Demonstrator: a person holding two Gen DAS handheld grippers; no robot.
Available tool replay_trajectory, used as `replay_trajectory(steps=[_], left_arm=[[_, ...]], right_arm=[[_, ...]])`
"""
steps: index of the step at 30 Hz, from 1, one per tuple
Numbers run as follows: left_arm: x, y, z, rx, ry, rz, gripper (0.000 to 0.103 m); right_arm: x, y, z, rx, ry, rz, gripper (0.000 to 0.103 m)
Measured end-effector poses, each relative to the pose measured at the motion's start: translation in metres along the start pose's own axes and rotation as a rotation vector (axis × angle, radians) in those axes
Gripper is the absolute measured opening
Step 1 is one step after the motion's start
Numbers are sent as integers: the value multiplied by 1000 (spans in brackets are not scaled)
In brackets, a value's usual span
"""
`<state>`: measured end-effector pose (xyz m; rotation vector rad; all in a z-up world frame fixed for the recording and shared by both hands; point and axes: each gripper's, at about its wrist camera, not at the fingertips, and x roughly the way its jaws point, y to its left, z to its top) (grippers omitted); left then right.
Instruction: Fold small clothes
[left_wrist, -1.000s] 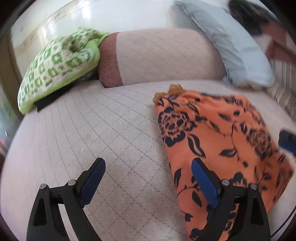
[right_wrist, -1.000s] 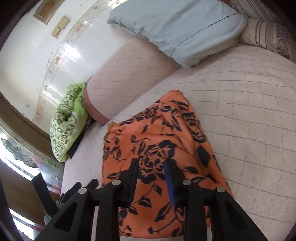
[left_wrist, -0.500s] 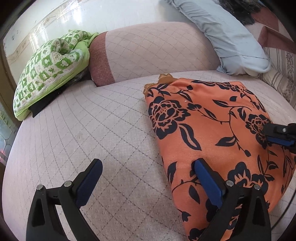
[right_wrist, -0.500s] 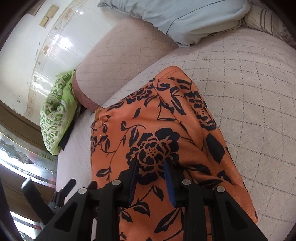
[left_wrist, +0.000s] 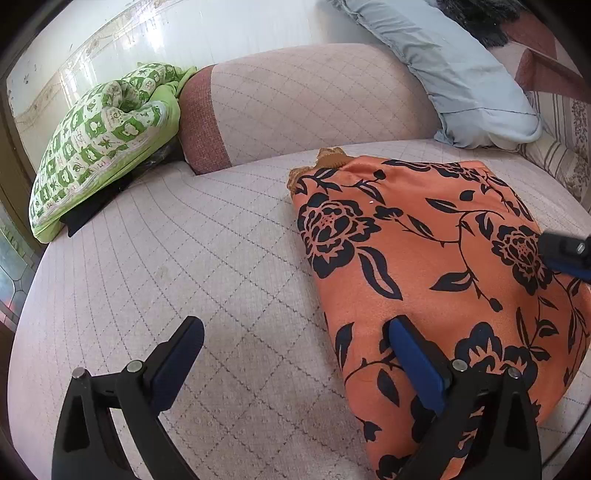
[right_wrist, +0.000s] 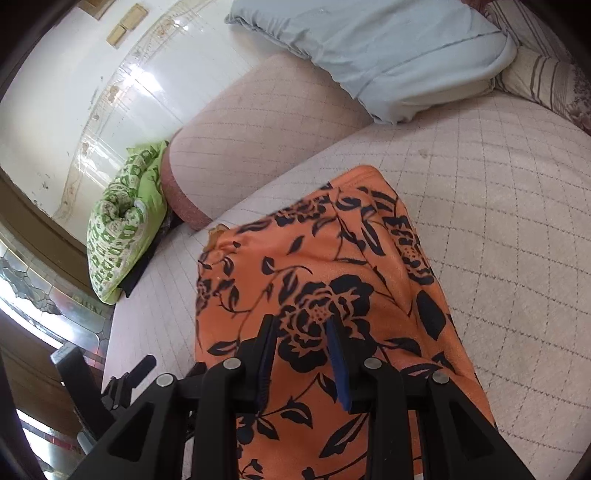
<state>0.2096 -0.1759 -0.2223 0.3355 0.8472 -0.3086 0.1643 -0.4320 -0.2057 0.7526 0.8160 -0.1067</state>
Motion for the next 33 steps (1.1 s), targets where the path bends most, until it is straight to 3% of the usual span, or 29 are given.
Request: replay_trajectory(steps=[2, 19, 33], left_arm=[[0, -1, 0, 4, -1, 3, 100], [0, 3, -4, -9, -6, -16, 101], [1, 8, -6, -19, -7, -26, 103]], right_arm=[[12, -7, -2, 10, 47, -33, 31], [15, -22, -3, 43, 51, 37, 32], [15, -22, -3, 38, 57, 42, 32]])
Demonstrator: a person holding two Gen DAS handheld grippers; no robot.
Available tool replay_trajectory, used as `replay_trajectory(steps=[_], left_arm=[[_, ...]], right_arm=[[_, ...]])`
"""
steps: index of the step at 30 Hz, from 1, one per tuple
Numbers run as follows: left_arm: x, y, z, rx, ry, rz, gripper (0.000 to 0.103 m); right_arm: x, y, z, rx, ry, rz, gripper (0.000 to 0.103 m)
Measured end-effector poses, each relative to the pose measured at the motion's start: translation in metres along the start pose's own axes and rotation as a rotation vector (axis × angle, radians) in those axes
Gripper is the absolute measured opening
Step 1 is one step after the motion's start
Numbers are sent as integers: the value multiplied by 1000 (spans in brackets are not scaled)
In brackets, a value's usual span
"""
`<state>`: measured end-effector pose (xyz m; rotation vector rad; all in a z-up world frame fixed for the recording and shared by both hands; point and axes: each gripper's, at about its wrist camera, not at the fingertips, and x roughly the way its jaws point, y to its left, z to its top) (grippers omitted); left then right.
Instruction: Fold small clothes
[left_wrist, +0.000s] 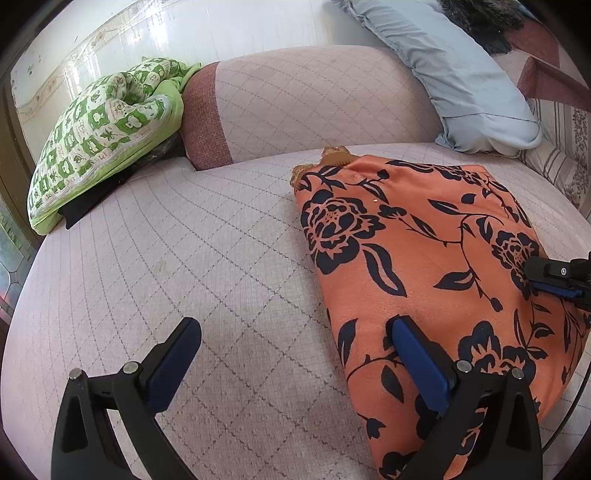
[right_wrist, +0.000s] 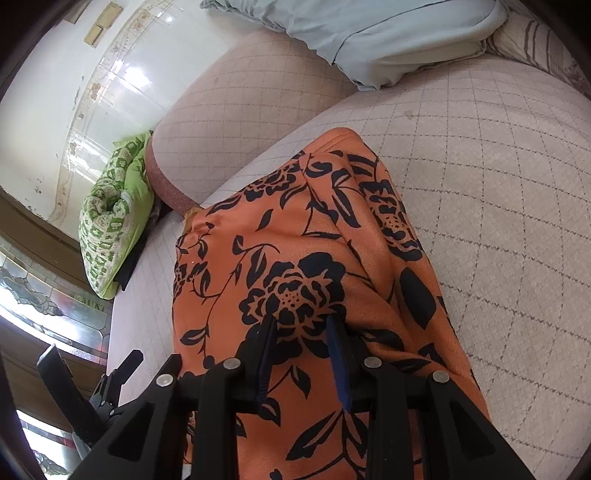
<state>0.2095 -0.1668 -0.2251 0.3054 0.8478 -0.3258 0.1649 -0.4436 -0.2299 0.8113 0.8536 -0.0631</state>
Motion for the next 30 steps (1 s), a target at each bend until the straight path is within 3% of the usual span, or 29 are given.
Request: replay_trajectory(steps=[12, 18, 20, 25, 28, 30], left_arm=[[-2, 1, 2, -30, 32, -9, 103], [-7, -13, 9, 72, 66, 22, 103], [-13, -11, 10, 64, 41, 26, 103], [-27, -1, 16, -10, 29, -72, 103], [-24, -7, 13, 25, 36, -36, 103], [-12, -13, 8, 50, 86, -29, 103]], right_arm=[[1, -2, 3, 23, 22, 11, 32], [-9, 1, 5, 33, 26, 3, 31], [-15, 4, 5, 17, 0, 4, 32], [-34, 17, 3, -17, -49, 39, 32], [-32, 22, 1, -41, -41, 3, 32], [-24, 21, 1, -42, -17, -37, 32]])
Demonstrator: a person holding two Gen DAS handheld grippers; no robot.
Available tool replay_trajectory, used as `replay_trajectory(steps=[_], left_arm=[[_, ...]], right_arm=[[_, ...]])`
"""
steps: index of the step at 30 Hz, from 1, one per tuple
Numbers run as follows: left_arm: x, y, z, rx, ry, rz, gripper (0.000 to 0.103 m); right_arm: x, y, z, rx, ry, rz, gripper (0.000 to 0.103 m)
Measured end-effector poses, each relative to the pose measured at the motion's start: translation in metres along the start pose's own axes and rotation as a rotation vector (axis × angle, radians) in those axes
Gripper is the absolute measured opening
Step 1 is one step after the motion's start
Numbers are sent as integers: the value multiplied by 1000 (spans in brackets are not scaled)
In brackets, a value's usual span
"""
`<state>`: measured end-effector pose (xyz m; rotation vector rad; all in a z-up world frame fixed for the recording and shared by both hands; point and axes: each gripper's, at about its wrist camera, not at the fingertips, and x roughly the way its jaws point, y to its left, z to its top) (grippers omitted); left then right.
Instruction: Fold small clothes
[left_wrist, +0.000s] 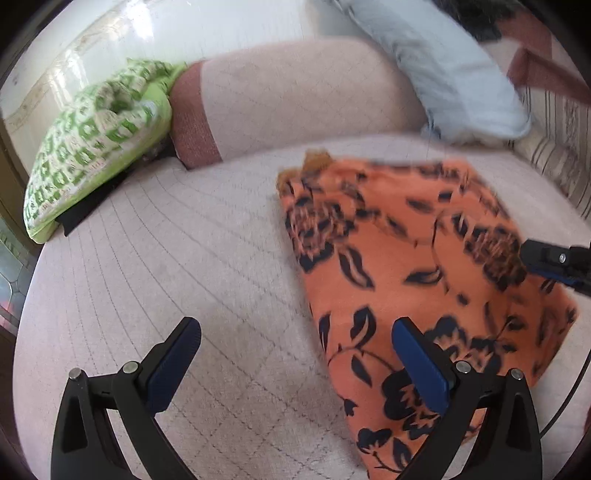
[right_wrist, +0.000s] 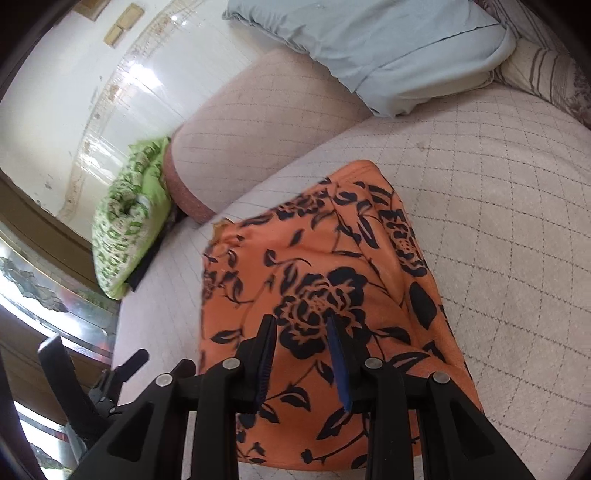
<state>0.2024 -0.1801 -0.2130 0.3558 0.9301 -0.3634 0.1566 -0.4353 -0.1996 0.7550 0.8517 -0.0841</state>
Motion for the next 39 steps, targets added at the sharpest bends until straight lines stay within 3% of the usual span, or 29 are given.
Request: replay_trajectory(steps=[3, 10, 13, 14, 15, 16, 17, 20, 25, 31, 39], left_arm=[[16, -2, -6, 3, 26, -21, 103], [9, 14, -1, -70, 2, -63, 103], [-1, 19, 4, -70, -42, -45, 103], [-1, 25, 5, -77, -37, -57, 103], [-1, 28, 5, -90, -27, -75, 103], [1, 34, 5, -115, -9, -109, 103], [2, 38, 6, -135, 7, -138, 103], [3, 46, 5, -179, 39, -215, 103], [8, 43, 3, -171, 83, -277, 103], [11, 35, 1, -175, 101, -361, 103], [18, 8, -4, -109, 113, -287, 103]], right_arm=[[25, -8, -4, 22, 94, -48, 33], [17, -5, -1, 15, 76, -20, 33], [-7, -8, 5, 5, 1, 32, 33], [-17, -9, 8, -1, -35, 36, 40], [-30, -13, 10, 0, -84, 35, 66], [-40, -17, 13, 6, -121, 38, 78], [-48, -22, 14, 16, -153, 39, 84], [-57, -45, 21, 75, -137, 53, 84], [-40, -78, 24, 162, 3, 64, 84], [-26, -97, 19, 191, 65, 70, 84], [-2, -125, 13, 254, 144, 120, 84]])
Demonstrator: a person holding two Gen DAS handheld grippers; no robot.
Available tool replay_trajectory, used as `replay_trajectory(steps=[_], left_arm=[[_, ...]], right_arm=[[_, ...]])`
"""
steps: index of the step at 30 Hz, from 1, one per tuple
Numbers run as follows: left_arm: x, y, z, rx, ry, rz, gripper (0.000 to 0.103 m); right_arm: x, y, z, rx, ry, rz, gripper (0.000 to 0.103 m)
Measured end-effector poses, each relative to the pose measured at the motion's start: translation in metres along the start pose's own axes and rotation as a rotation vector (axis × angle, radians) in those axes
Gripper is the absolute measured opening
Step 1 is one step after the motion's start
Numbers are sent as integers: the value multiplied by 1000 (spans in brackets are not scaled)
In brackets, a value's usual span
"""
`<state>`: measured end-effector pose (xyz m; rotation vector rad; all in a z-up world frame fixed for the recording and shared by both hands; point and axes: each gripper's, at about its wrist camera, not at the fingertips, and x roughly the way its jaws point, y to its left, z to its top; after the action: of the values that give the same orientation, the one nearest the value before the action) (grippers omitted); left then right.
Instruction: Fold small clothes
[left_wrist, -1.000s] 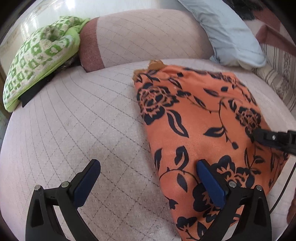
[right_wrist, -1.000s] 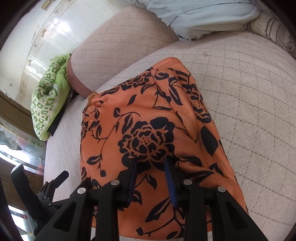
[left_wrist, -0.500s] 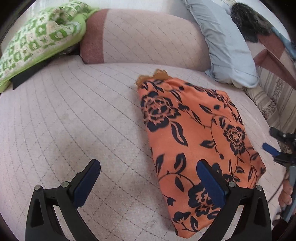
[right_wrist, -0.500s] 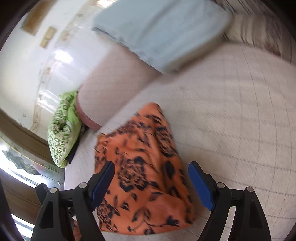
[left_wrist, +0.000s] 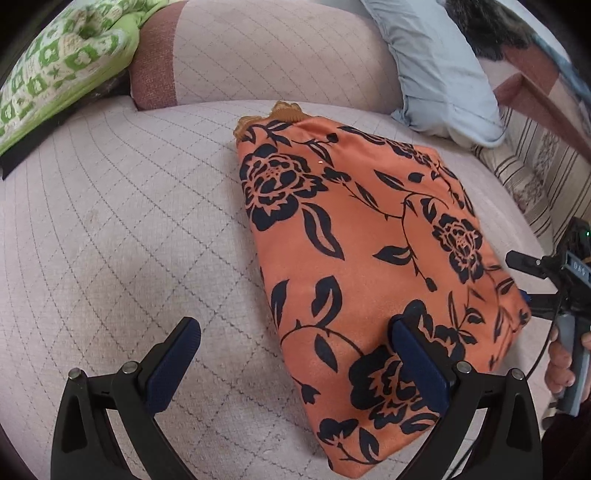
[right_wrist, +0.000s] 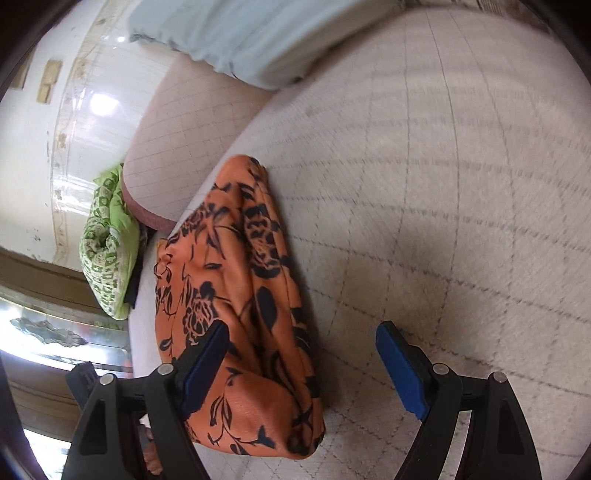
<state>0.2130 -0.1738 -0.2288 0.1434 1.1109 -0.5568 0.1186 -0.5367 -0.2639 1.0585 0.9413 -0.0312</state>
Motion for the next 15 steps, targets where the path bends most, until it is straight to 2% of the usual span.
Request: replay_trajectory(steps=[5, 9, 15], left_arm=[[1, -10, -2, 25, -10, 14, 103], [-2, -15, -2, 32, -15, 25, 103], [3, -12, 3, 40, -15, 31, 103]], right_arm=[[4, 6, 0, -16, 13, 27, 84], [10, 14, -2, -42, 22, 7, 84], [17, 16, -2, -39, 32, 29, 84]])
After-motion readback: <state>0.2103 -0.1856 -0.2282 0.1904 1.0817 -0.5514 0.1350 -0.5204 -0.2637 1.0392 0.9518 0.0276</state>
